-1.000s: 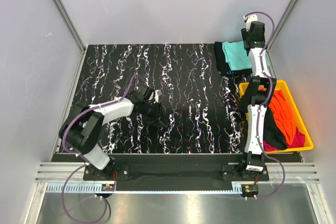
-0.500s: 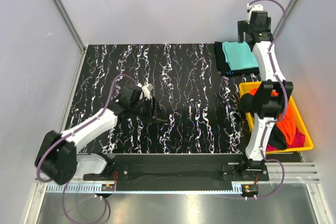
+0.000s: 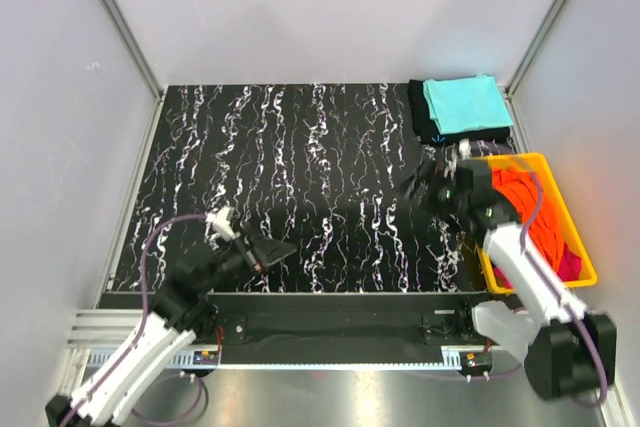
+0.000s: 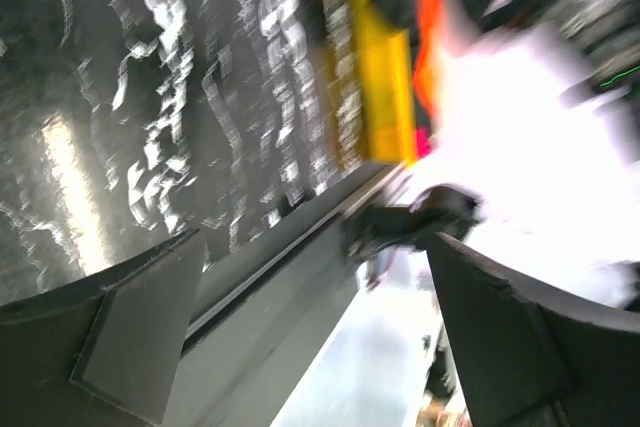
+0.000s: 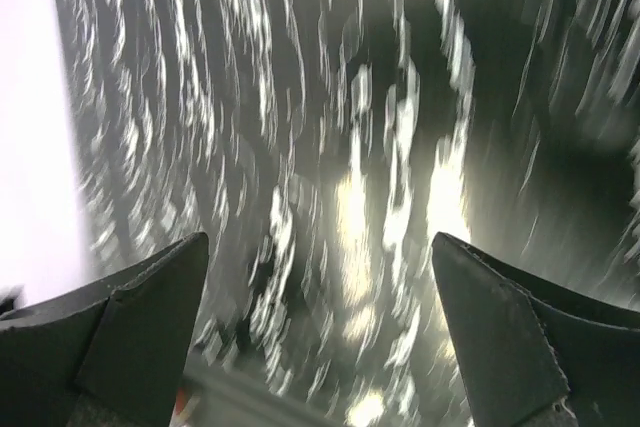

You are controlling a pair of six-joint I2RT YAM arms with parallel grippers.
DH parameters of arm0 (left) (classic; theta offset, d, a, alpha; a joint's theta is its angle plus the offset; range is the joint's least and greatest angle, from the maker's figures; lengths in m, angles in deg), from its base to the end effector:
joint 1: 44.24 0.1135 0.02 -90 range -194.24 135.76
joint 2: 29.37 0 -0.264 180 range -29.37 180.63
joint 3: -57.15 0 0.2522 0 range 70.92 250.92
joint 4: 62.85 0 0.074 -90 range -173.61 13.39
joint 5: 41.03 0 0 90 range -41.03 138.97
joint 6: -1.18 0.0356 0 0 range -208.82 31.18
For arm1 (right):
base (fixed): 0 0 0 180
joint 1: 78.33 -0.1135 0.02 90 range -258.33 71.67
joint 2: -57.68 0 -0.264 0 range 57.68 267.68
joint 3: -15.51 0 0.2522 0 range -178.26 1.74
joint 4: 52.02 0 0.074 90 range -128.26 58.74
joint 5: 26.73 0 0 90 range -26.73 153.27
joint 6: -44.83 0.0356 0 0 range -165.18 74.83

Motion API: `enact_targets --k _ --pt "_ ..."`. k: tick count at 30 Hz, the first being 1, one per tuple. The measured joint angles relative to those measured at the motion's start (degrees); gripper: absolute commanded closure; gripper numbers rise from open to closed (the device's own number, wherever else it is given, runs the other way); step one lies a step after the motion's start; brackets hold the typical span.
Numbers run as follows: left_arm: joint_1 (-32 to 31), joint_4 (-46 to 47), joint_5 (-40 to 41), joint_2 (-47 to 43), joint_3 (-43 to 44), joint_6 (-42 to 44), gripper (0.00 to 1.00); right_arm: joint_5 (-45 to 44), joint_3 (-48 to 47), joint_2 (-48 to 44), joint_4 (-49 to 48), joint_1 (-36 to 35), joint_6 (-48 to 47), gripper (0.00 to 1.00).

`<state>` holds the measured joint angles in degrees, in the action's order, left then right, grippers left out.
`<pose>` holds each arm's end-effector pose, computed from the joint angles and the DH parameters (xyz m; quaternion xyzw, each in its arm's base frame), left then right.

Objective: Fold and stack the t-shirts
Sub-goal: Reset both grippers

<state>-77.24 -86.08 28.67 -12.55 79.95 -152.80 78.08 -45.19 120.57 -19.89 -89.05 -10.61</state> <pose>0.0945 -0.0761 0.1843 -0.1109 0.7917 -0.5312 0.2807 0.2353 0.0538 0.2777 0.1222 0.8704 0.2835 0.3836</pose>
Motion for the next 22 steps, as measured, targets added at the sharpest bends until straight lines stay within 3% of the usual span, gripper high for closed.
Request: enact_targets --k 4,8,13,22 --pt "-0.13 -0.66 3.34 -15.56 -5.66 -6.54 0.01 6.82 17.88 -15.34 -0.17 -0.42 11.32 0.0" --pt "-0.2 1.95 3.67 -16.33 -5.92 -11.13 0.01 9.44 28.11 -35.54 2.1 -0.42 19.21 0.0" --pt "-0.28 13.44 1.38 -16.37 -6.03 -15.3 0.01 11.61 33.73 -56.26 7.61 -0.44 26.67 0.0" --pt "-0.31 24.3 -0.48 -16.37 -6.05 -20.24 0.01 18.12 37.62 -61.29 11.13 -0.44 30.77 0.0"
